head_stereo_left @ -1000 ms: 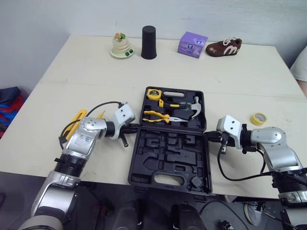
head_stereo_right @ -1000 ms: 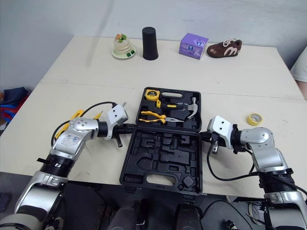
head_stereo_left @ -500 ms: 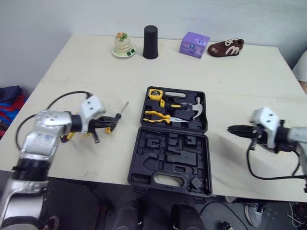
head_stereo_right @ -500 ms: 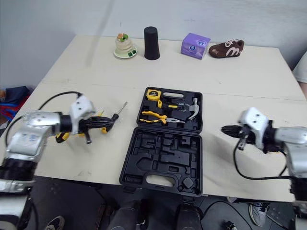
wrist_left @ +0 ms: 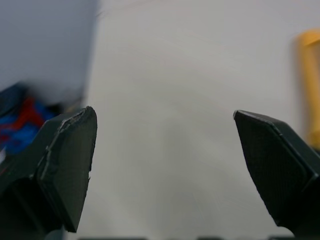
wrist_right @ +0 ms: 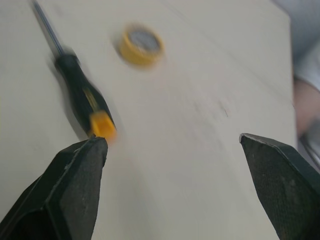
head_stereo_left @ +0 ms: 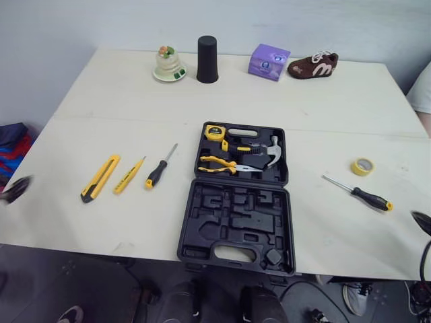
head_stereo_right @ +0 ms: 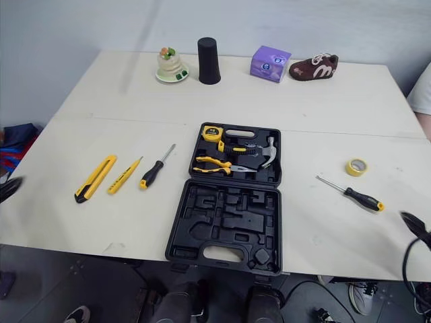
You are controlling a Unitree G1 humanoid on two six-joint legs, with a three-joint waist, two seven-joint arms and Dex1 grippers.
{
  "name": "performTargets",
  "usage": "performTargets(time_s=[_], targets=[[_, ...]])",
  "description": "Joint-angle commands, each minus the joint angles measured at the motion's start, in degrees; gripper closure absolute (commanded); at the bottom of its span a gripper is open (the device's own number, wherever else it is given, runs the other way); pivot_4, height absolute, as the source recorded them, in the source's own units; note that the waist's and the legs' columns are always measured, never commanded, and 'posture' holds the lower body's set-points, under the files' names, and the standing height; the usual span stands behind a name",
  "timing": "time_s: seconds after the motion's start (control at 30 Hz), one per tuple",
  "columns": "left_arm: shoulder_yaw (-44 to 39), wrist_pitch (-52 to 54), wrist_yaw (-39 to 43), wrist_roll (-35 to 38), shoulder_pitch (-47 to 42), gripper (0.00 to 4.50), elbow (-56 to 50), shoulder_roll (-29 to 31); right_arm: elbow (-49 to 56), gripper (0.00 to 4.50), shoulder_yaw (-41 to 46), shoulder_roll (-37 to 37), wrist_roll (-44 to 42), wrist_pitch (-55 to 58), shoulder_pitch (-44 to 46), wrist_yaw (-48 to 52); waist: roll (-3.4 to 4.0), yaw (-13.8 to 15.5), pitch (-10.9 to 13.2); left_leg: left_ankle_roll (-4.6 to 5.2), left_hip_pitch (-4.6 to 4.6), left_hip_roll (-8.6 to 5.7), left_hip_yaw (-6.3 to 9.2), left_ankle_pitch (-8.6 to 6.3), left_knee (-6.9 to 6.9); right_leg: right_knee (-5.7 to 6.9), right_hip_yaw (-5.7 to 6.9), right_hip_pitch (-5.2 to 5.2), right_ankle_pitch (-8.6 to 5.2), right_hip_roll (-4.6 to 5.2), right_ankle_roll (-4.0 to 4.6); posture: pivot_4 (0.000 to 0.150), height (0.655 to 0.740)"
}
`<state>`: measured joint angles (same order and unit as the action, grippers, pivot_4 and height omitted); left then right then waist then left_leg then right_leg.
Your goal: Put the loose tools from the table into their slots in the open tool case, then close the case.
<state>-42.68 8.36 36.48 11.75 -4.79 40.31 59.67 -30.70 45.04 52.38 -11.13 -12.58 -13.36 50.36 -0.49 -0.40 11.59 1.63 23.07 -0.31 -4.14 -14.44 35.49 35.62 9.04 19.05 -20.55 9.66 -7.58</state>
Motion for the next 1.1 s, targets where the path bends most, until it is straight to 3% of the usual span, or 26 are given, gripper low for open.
performTargets(time_s=[0.03, 0.2, 0.5, 0.67, 0.83, 0.97, 1.1], targets=[[-1.42, -4.89, -2.05, 0.15, 1.32, 0.07, 3.26, 1.47, -4.55, 0.00, 1.84, 1.56, -1.11, -6.08, 0.12, -1.57, 0.00, -0.16, 0.00, 0.01, -0.02, 0.00, -0.05, 0.00, 0.02, 0.02, -0.04, 0.00, 0.00, 0.02, 0.00, 0.150, 0.7400], [-2.39, -7.38, -1.65, 2.25, 4.02, 0.07, 2.03, 0.23, -5.46, 0.00, 0.96, 0.23, -4.92, -6.70, 2.98, -1.38, -0.11, -0.79, -0.06, -0.27, -0.16, 0.06, -0.04, -0.10, 0.07, 0.15, -0.16, 0.11, 0.02, 0.13, 0.01, 0.150, 0.7400], [1.99, -2.08, 2.55, 3.59, 4.95, 0.07, -12.90, -0.17, 7.36, 0.00, -8.18, -2.31, -12.46, 4.66, 9.44, 5.66, -0.07, -1.24, -0.05, -0.24, -0.10, 0.17, -0.21, 0.18, 0.00, 0.34, -0.27, 0.36, 0.00, 0.01, 0.05, 0.150, 0.7400], [3.95, 10.52, 5.00, 7.12, 5.38, 0.07, -27.99, 0.34, 21.43, 0.00, -12.99, -5.32, -20.51, 11.49, 11.39, 11.05, -0.10, -1.18, -0.06, -0.21, -0.08, 0.22, -0.26, 0.17, 0.02, 0.37, -0.34, 0.37, 0.01, -0.07, 0.06, 0.150, 0.7400], [7.25, 24.79, 2.15, 9.87, 5.06, 0.07, -41.75, -2.35, 31.85, 0.00, -16.92, -11.40, -26.40, 12.40, 14.14, 12.75, -0.07, -1.06, -0.05, -0.21, -0.03, 0.23, -0.26, 0.17, 0.01, 0.40, -0.44, 0.40, 0.02, -0.11, 0.07, 0.150, 0.7400], [13.59, 44.25, -1.72, 18.47, 1.22, 0.07, -58.47, -4.76, 36.18, 0.00, -21.89, -13.62, -25.34, 9.05, 17.60, 15.83, -0.07, -0.87, -0.04, -0.19, 0.02, 0.18, -0.26, 0.17, 0.13, 0.45, -0.72, 0.40, 0.04, -0.10, 0.06, 0.150, 0.7400], [18.73, 65.14, -10.36, 23.52, -9.23, 0.07, -66.20, -9.63, 36.30, 0.00, -25.03, -12.56, -25.96, 9.89, 20.10, 20.22, -0.08, 0.29, -0.05, -0.18, 0.05, 0.19, -0.25, 0.16, 0.28, 0.49, -1.15, 0.40, 0.04, -0.25, 0.06, 0.150, 0.7400]])
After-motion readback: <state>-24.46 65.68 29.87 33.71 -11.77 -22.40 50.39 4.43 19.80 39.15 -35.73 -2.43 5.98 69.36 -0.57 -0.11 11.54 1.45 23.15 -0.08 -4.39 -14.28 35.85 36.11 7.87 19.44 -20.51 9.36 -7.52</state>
